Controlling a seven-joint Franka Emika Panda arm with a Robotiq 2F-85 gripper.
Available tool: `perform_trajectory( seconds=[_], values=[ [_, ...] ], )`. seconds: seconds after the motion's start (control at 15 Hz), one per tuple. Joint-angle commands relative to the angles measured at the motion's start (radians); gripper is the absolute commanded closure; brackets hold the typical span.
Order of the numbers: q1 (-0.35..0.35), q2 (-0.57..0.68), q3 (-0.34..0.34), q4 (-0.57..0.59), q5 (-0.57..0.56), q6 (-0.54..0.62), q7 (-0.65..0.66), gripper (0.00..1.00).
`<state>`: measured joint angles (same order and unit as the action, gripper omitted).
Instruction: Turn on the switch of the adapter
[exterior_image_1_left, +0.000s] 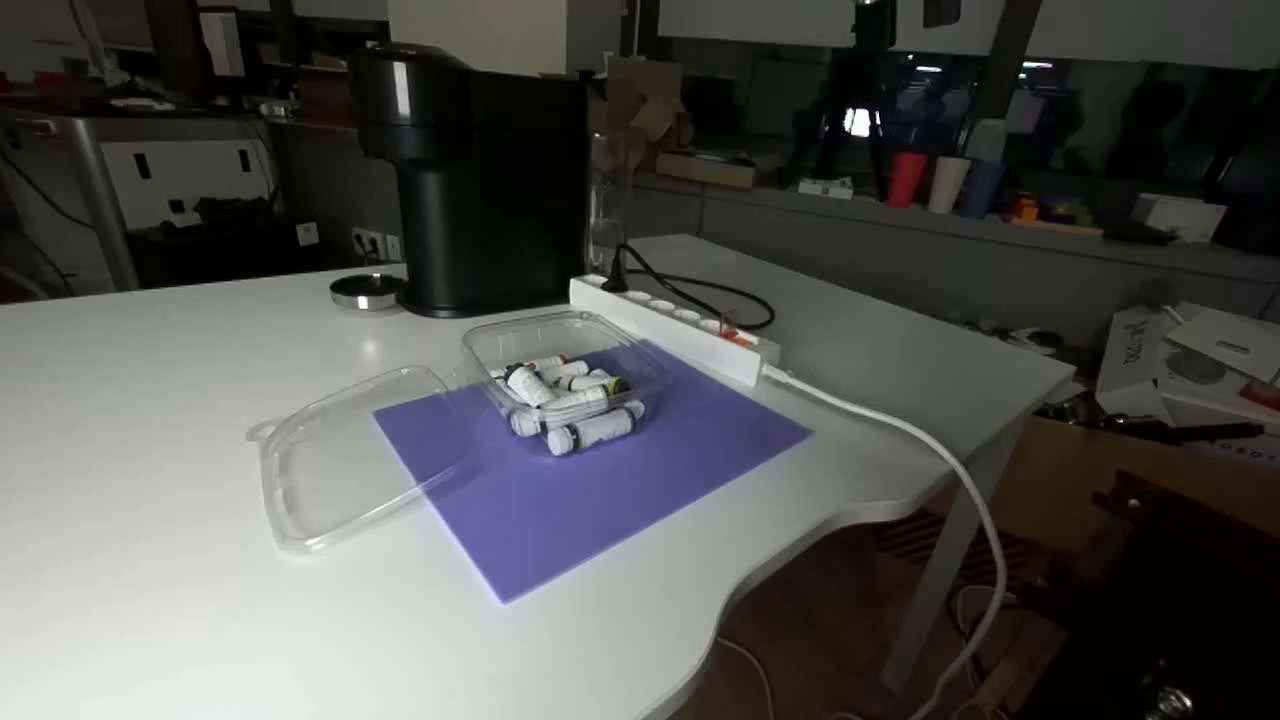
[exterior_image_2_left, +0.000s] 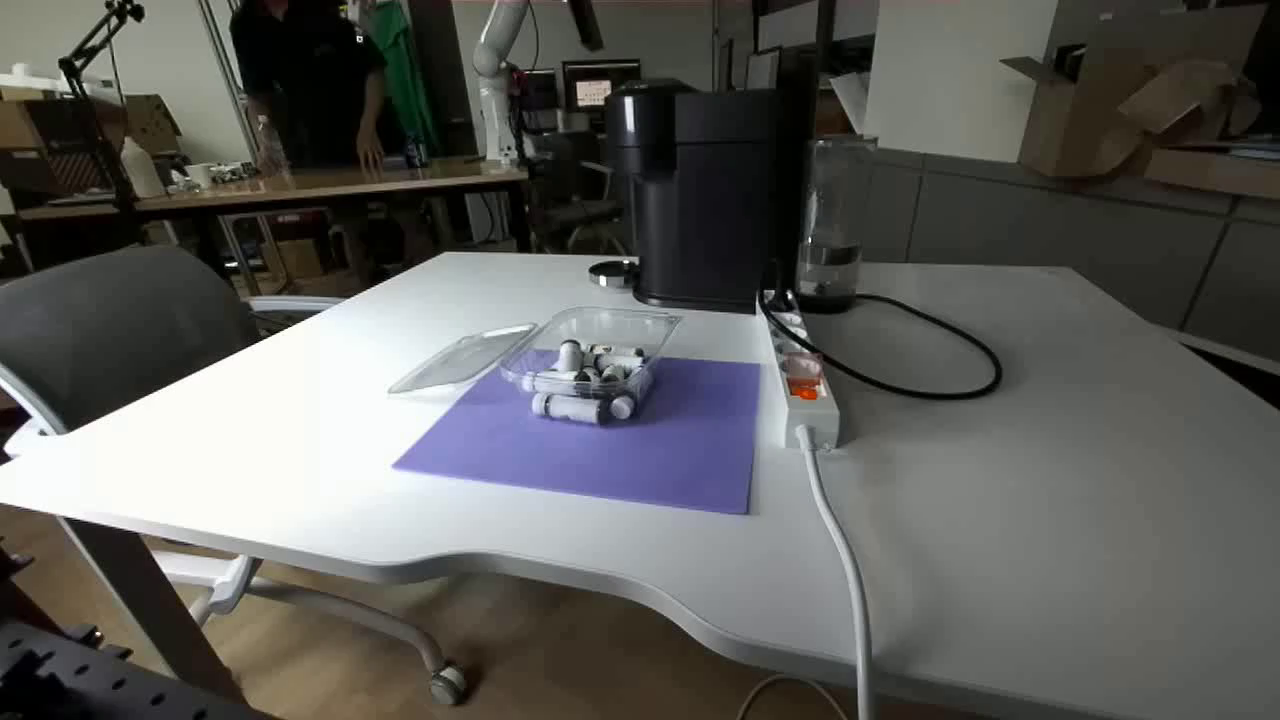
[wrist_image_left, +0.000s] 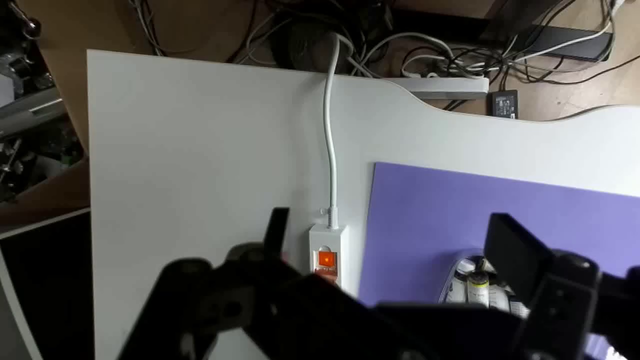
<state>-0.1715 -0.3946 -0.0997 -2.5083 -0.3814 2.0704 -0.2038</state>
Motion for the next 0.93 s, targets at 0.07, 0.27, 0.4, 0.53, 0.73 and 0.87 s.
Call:
perform_trajectory(
  seconds=[0.07, 0.27, 0.4, 0.53, 0.73, 0.87],
  values=[
    [0.013, 0.000, -0.011, 0.001, -0.004, -0.003, 0.004, 0.00],
    [0.013, 0.000, -0.011, 0.001, -0.004, -0.003, 0.004, 0.00],
    [0.013, 0.000, -0.011, 0.002, -0.004, -0.003, 0.004, 0.00],
    [0.013, 0.000, -0.011, 0.001, -0.004, -0.003, 0.004, 0.00],
    [-0.001, 0.001, 0.001, -0.009, -0.053, 0.066, 0.061, 0.00],
    [-0.017, 0.038, -0.005, 0.003, -0.098, 0.189, 0.101, 0.00]
  ],
)
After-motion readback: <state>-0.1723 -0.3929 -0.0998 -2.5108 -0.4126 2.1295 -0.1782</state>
